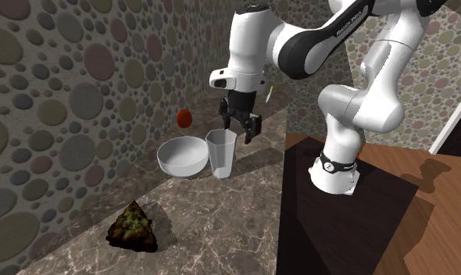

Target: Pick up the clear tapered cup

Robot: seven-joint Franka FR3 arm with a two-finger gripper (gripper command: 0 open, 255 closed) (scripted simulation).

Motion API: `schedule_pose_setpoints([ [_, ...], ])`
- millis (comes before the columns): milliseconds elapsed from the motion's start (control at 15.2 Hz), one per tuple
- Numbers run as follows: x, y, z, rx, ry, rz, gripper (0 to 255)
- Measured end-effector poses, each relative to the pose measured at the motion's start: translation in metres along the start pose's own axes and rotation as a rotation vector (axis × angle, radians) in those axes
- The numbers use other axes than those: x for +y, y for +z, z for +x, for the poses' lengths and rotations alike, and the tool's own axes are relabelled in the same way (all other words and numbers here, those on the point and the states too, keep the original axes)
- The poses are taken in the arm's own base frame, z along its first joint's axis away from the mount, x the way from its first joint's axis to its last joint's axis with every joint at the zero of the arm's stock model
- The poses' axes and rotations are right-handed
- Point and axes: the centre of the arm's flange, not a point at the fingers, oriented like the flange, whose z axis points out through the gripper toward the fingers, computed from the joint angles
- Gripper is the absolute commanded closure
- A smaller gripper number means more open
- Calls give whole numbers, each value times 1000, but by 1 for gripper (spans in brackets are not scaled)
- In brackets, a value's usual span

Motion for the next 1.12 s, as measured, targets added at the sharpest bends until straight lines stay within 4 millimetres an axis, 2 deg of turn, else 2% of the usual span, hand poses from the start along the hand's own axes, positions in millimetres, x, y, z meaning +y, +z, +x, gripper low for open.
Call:
schedule_pose_setpoints([
  [198,16,24,1,-1,-4,1,0],
  [660,14,60,4,-1,-5,1,0],
  [726,13,62,3,-1,-5,1,255],
  [1122,13,63,2,0,-5,1,255],
])
